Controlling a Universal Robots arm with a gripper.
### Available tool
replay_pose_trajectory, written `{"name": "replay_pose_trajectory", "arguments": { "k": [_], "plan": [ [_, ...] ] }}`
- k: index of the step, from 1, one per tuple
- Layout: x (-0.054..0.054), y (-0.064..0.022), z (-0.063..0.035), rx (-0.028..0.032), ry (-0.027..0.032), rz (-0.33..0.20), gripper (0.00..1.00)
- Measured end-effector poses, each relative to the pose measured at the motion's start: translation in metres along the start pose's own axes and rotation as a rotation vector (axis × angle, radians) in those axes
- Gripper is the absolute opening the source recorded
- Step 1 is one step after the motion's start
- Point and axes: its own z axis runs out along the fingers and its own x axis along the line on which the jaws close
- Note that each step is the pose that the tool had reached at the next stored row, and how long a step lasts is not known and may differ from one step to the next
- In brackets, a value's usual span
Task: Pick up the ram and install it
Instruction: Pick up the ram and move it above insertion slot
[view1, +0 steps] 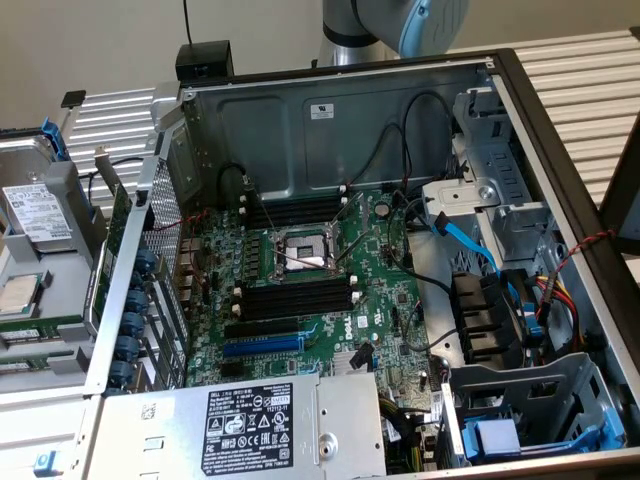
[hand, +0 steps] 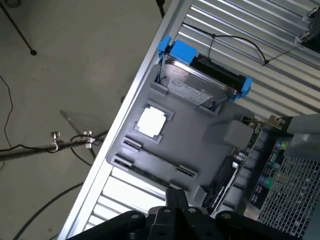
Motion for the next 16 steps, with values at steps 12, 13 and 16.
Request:
{"name": "replay_pose_trajectory", "arguments": {
  "k": [12, 13, 16],
  "plan": [
    [0.0001, -0.0002, 0.0038, -0.0036, 0.0165, -0.217, 0.11],
    [0.0001, -0.0003, 0.0042, -0.0034, 0.0182, -0.235, 0.11],
    [0.0002, -0.0004, 0.0055, -0.0026, 0.0232, -0.29, 0.11]
  ]
}}
